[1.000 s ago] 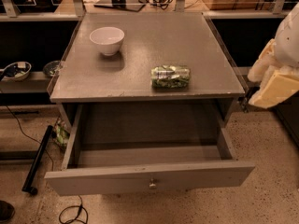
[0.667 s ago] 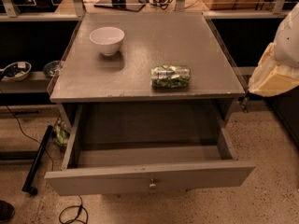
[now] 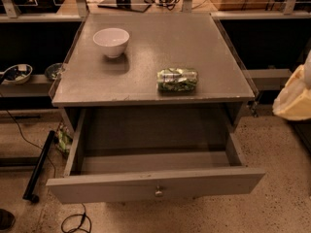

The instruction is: Close top drawer

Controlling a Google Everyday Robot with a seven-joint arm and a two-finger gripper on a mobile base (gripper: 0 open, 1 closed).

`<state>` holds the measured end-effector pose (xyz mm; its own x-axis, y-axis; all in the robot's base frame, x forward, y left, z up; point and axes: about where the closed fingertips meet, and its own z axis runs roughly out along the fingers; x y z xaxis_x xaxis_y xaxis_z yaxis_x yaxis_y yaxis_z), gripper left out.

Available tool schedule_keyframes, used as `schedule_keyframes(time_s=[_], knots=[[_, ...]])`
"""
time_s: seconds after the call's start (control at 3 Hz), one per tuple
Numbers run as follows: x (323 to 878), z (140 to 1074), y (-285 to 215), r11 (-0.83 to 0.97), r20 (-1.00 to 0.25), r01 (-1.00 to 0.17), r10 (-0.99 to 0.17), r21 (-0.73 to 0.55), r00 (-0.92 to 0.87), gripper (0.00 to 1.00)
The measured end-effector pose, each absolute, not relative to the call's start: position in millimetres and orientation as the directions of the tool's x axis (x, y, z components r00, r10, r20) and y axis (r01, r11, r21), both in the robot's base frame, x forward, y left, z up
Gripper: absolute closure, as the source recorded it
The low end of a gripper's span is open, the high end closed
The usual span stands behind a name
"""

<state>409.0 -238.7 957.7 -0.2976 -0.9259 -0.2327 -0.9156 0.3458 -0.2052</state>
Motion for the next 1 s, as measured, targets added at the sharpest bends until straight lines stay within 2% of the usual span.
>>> schedule_keyframes(time_s=[0.33, 1.0], knots=[[408.8, 881.2, -243.6, 0.377, -0.228, -0.914, -0.912, -0.148, -0.34, 1.0], [386.7, 856.9, -250.6, 0.404, -0.237, -0.909, -0.898, -0.104, -0.372, 1.0]])
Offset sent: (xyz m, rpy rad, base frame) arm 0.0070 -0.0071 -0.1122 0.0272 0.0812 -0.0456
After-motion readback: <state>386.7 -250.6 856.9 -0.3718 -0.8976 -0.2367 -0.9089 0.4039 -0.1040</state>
